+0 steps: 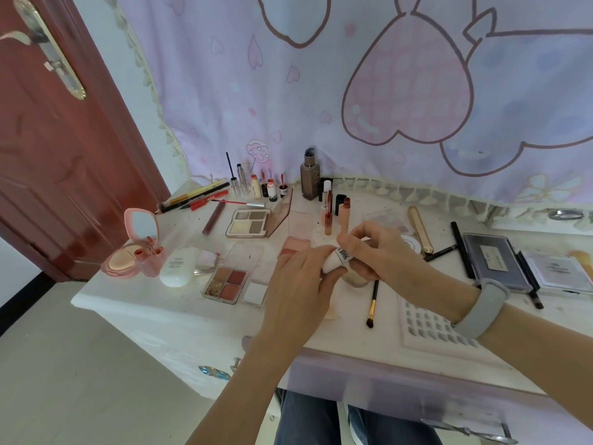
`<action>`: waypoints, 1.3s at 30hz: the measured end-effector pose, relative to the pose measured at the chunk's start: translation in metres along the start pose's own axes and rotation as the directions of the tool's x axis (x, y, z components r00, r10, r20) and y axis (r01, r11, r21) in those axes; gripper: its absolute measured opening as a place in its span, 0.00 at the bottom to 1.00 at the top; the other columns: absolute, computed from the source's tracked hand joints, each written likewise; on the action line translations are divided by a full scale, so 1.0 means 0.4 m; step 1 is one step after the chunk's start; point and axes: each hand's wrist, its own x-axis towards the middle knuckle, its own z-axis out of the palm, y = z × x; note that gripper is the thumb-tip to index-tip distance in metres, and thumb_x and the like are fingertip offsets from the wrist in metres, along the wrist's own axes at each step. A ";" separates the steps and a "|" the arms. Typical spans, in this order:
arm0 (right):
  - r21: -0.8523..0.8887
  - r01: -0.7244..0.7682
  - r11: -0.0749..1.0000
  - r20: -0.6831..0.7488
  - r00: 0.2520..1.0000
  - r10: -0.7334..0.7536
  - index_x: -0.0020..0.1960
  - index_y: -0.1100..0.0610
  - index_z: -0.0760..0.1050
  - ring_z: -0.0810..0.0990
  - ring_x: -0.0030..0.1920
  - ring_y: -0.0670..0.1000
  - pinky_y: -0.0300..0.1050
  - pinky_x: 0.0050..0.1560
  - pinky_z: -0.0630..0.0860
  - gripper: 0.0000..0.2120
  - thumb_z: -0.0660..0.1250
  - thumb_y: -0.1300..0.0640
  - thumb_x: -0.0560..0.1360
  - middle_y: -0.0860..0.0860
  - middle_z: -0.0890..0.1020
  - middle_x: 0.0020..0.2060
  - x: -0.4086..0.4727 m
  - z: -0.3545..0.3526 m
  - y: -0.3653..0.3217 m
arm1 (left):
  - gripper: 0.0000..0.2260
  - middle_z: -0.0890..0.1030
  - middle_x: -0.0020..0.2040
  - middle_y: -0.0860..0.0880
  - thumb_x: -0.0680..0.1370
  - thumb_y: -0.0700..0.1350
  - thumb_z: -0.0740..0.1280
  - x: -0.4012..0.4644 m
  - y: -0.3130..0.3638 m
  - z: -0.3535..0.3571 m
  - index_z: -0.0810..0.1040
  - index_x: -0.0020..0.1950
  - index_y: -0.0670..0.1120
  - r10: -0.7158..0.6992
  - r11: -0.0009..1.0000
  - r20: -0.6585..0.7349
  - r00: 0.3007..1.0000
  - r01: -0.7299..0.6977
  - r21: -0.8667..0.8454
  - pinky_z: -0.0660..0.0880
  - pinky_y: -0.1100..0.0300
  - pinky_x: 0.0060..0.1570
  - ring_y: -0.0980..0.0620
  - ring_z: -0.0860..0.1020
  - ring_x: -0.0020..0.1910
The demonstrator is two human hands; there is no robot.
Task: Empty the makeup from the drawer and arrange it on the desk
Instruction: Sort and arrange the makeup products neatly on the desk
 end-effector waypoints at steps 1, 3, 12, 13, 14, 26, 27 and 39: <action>-0.026 0.028 0.999 -0.002 1.000 -0.028 0.43 0.58 0.68 0.66 0.22 0.44 0.33 0.26 0.65 0.08 0.62 0.54 0.76 0.51 0.73 0.24 -0.003 -0.003 -0.002 | 0.16 0.79 0.42 0.53 0.75 0.54 0.59 0.008 0.006 0.000 0.77 0.53 0.46 -0.005 1.000 -0.010 1.000 0.005 -0.026 0.67 0.66 0.43 0.59 0.70 0.38; -0.125 0.105 0.987 -0.020 0.994 -0.108 0.42 0.55 0.68 0.70 0.30 0.51 0.41 0.35 0.69 0.05 0.62 0.57 0.77 0.57 0.75 0.31 -0.009 -0.020 -0.001 | 0.19 0.78 0.38 0.54 0.74 0.58 0.56 0.026 0.021 -0.005 0.77 0.53 0.47 -0.032 0.995 0.080 0.996 0.040 -0.091 0.66 0.69 0.38 0.59 0.69 0.34; -0.413 0.095 0.906 0.089 0.994 -0.063 0.51 0.52 0.71 0.71 0.27 0.44 0.41 0.35 0.70 0.13 0.52 0.46 0.78 0.49 0.78 0.32 -0.035 -0.114 -0.003 | 0.15 0.68 0.39 0.55 0.73 0.56 0.61 0.065 0.034 0.025 0.79 0.49 0.47 0.095 0.994 0.165 0.982 -0.102 0.032 0.64 0.64 0.33 0.56 0.65 0.34; -0.454 0.105 0.884 0.070 0.994 -0.082 0.48 0.53 0.72 0.70 0.25 0.45 0.42 0.33 0.70 0.14 0.51 0.47 0.78 0.49 0.77 0.29 -0.035 -0.115 0.002 | 0.14 0.67 0.40 0.55 0.73 0.54 0.62 0.066 0.039 0.032 0.79 0.50 0.47 0.098 0.994 0.176 0.979 -0.106 0.034 0.63 0.64 0.33 0.56 0.65 0.34; -0.471 0.130 0.873 0.048 0.991 -0.122 0.46 0.52 0.72 0.69 0.26 0.45 0.44 0.33 0.70 0.12 0.52 0.51 0.79 0.49 0.76 0.28 -0.038 -0.118 0.008 | 0.12 0.67 0.40 0.55 0.73 0.53 0.63 0.067 0.043 0.039 0.79 0.50 0.47 0.099 0.993 0.191 0.977 -0.108 0.037 0.64 0.63 0.33 0.56 0.65 0.33; -0.501 0.202 0.842 0.149 0.978 -0.146 0.50 0.46 0.71 0.72 0.32 0.40 0.42 0.41 0.74 0.07 0.59 0.58 0.79 0.44 0.77 0.39 -0.043 -0.183 0.007 | 0.18 0.81 0.43 0.53 0.74 0.56 0.58 0.096 0.074 0.044 0.78 0.57 0.50 0.122 0.990 0.196 0.973 -0.134 0.047 0.71 0.60 0.41 0.53 0.77 0.41; -0.496 0.215 0.841 0.153 0.975 -0.159 0.50 0.46 0.70 0.72 0.33 0.39 0.37 0.40 0.74 0.08 0.60 0.59 0.78 0.42 0.75 0.41 -0.047 -0.191 0.008 | 0.19 0.81 0.45 0.52 0.74 0.57 0.58 0.098 0.079 0.040 0.77 0.58 0.50 0.101 0.993 0.216 0.971 -0.112 0.038 0.71 0.60 0.43 0.52 0.78 0.43; -0.653 0.144 0.744 -0.096 0.958 -0.270 0.57 0.52 0.71 0.74 0.38 0.40 0.34 0.43 0.68 0.11 0.56 0.63 0.79 0.41 0.71 0.42 -0.008 -0.341 0.038 | 0.02 0.75 0.43 0.55 0.77 0.51 0.63 0.141 0.073 0.036 0.74 0.45 0.55 -0.267 0.916 0.317 0.910 0.342 -0.208 0.68 0.73 0.41 0.61 0.72 0.40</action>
